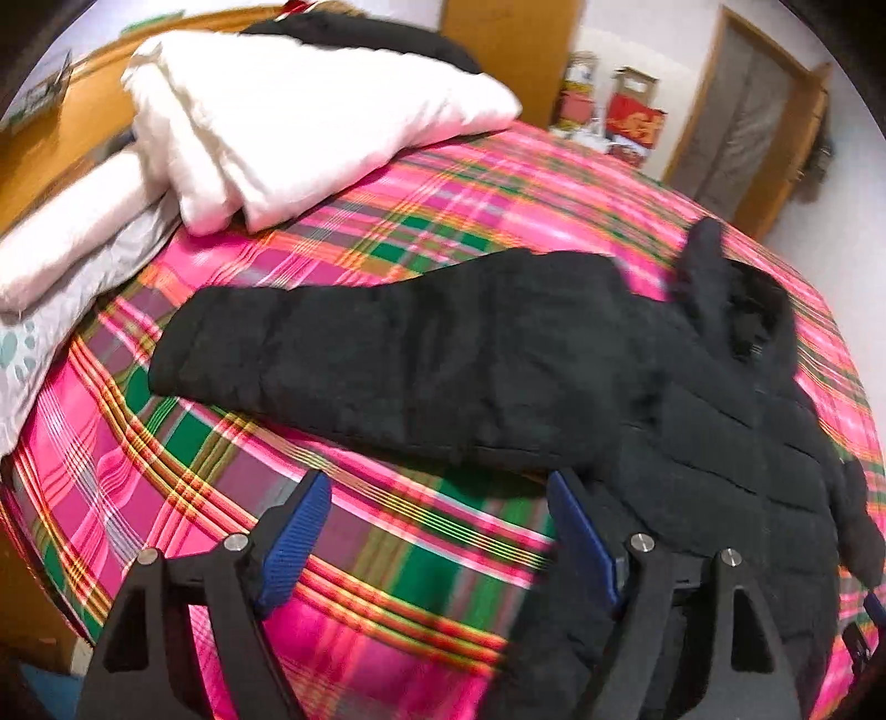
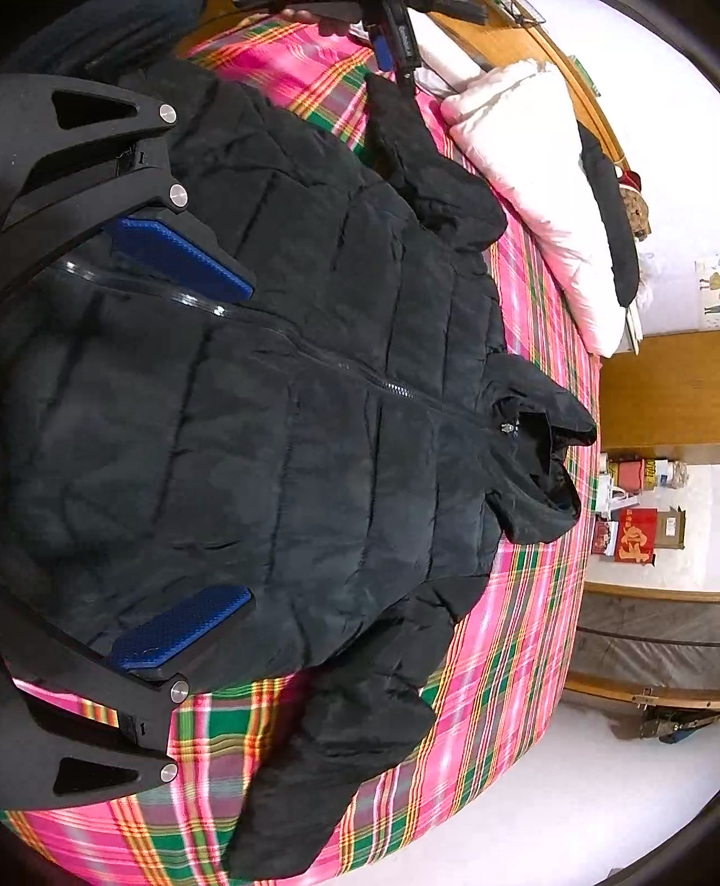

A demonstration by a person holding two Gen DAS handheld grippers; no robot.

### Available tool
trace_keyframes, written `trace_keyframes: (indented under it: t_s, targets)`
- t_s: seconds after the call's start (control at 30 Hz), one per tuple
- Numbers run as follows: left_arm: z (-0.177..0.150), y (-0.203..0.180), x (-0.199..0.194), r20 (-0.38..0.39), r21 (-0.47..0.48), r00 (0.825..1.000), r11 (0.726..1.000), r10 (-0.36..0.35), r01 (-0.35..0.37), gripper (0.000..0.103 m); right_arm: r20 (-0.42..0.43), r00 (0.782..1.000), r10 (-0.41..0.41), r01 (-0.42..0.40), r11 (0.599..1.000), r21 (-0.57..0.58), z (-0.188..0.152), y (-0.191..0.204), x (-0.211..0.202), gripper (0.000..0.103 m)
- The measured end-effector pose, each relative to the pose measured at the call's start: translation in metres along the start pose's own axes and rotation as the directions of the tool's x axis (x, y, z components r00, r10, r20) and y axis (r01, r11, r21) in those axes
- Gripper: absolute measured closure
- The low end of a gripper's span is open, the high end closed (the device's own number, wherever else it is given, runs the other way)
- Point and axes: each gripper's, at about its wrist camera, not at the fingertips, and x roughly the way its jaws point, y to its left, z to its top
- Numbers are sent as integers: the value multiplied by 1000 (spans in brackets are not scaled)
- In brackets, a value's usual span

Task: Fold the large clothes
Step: 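Grasp the sleeve cuff nearest the left tool with the left gripper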

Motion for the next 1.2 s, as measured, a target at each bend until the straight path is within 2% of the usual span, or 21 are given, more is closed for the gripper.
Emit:
trace_keyframes:
  t_s: [0.1, 0.3, 0.5, 0.57, 0.6, 0.63, 0.67, 0.73, 0.83, 1.0, 1.13, 1.2]
  targets:
    - [4, 29, 26, -32, -85, 999, 996, -17, 14, 22, -17, 1000, -4, 4, 1000, -1, 3, -3, 13, 2]
    - [3, 72, 63, -55, -223, 998, 975, 1, -14, 23, -57, 998, -17, 18, 1000, 4, 0, -9, 34, 2]
    - [3, 101, 92, -28, -338, 999, 941, -19, 8, 28, -82, 996, -33, 33, 999, 3, -1, -14, 48, 2]
    - [5, 103, 96, -1, -338, 1000, 941, -12, 11, 29, -84, 996, -39, 40, 999, 2, 0, -15, 51, 2]
    - [7, 103, 97, 9, -331, 1000, 943, -3, 6, 33, -83, 996, -42, 42, 999, 3, 1, -16, 52, 2]
    - [9, 103, 99, 15, -324, 1000, 946, 5, 0, 43, -85, 995, -46, 46, 999, 3, 2, -16, 54, 2]
    - [11, 102, 100, 21, -313, 1000, 950, 14, -7, 47, -85, 995, -47, 48, 999, 5, 2, -17, 55, 2]
    - [17, 102, 104, 33, -300, 999, 954, 14, -4, 66, -86, 995, -49, 50, 999, 9, 3, -18, 58, 2]
    - [23, 101, 101, 45, -280, 999, 960, 23, -10, 85, -88, 995, -51, 52, 998, 16, 3, -20, 59, 2]
    - [41, 83, 71, 111, -222, 993, 975, 26, -1, 93, -85, 995, -59, 61, 998, 23, 1, -25, 56, 2]
    - [58, 60, 29, 195, -170, 981, 984, -23, 57, 94, -76, 995, -63, 66, 997, 41, -1, -32, 48, 2]
    - [69, 43, 5, 239, -134, 969, 986, -67, 101, 94, -68, 996, -65, 69, 996, 53, -2, -36, 42, 2]
